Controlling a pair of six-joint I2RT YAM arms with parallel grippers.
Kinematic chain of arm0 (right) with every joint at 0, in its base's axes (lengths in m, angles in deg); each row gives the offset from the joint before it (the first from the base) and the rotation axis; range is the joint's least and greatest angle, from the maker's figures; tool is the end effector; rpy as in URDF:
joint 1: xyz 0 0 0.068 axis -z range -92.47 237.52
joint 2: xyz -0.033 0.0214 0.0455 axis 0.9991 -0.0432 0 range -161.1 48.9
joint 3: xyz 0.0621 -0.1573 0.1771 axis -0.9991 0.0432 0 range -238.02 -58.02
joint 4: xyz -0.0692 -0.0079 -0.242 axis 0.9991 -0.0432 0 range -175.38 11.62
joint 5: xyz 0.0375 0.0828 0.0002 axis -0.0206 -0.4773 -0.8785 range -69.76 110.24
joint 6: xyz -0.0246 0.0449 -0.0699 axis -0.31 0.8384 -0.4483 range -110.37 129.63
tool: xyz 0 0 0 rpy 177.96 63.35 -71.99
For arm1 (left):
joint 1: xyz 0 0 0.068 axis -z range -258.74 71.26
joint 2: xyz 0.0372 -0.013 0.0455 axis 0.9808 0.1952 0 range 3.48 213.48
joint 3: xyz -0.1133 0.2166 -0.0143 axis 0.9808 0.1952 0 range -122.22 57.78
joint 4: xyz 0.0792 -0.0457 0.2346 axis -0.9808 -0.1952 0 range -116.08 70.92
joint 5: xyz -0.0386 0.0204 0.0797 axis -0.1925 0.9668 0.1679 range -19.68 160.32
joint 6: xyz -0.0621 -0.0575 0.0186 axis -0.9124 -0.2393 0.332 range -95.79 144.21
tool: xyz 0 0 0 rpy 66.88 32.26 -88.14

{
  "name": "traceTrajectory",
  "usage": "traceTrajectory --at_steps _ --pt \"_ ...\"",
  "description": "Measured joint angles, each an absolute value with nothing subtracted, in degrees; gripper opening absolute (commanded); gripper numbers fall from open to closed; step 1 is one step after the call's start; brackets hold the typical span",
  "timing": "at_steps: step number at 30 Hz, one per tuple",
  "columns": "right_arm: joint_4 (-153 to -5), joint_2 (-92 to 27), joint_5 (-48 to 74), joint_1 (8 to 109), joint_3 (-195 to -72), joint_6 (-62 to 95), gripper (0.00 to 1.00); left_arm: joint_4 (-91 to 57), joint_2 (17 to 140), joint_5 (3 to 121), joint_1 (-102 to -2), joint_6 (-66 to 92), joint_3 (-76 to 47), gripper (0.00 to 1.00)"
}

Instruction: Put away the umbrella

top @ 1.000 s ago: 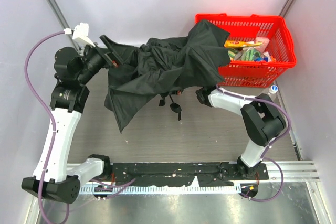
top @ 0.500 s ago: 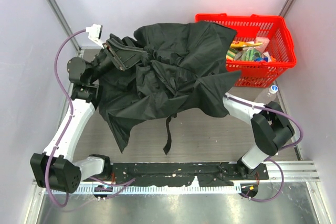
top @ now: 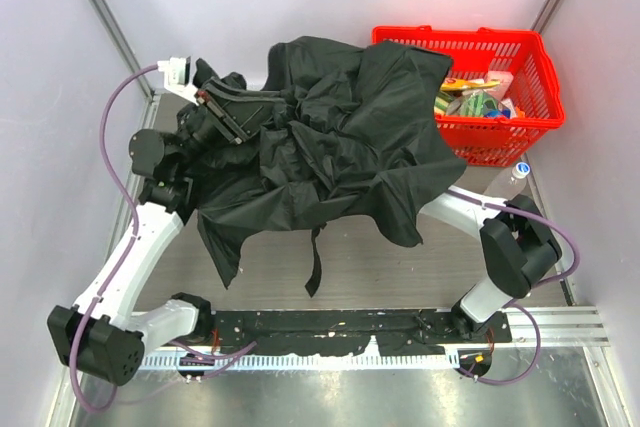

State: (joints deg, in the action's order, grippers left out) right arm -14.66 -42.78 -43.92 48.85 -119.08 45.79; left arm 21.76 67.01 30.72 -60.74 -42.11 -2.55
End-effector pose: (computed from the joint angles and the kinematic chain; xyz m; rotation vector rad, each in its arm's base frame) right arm 0.2297 0.2721 0.3391 -1.1826 0.9778 1.6249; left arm 0.2304 -0.1263 0.4518 0.2570 1.2036 -1.6204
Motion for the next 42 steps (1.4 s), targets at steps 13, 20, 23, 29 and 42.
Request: traceTrajectory --at_steps 13,20,23,29,42 --pt "-20.87 -40.81 -35.82 52.43 -118.73 49.60 0.01 -15.41 51.05 42.42 -57.86 -15.86 -10.88 1.00" --pt "-38.09 -36.83 -20.34 51.32 -117.28 38.69 0.01 -31.02 56.23 50.35 -57.77 -14.59 -25.77 1.00" --pt "-45.11 -32.92 -7.14 47.38 -116.02 26.98 0.01 -40.57 60.71 54.98 -57.77 -15.21 -32.78 1.00" --pt "-46.33 -31.26 19.48 36.52 -115.25 3.85 0.01 -48.83 67.29 57.52 -57.77 -15.84 -36.00 1.00" --pt "-43.27 -37.60 47.66 31.63 -115.80 -15.43 0.01 -45.80 63.55 61.74 -56.90 -22.77 -26.07 1.00"
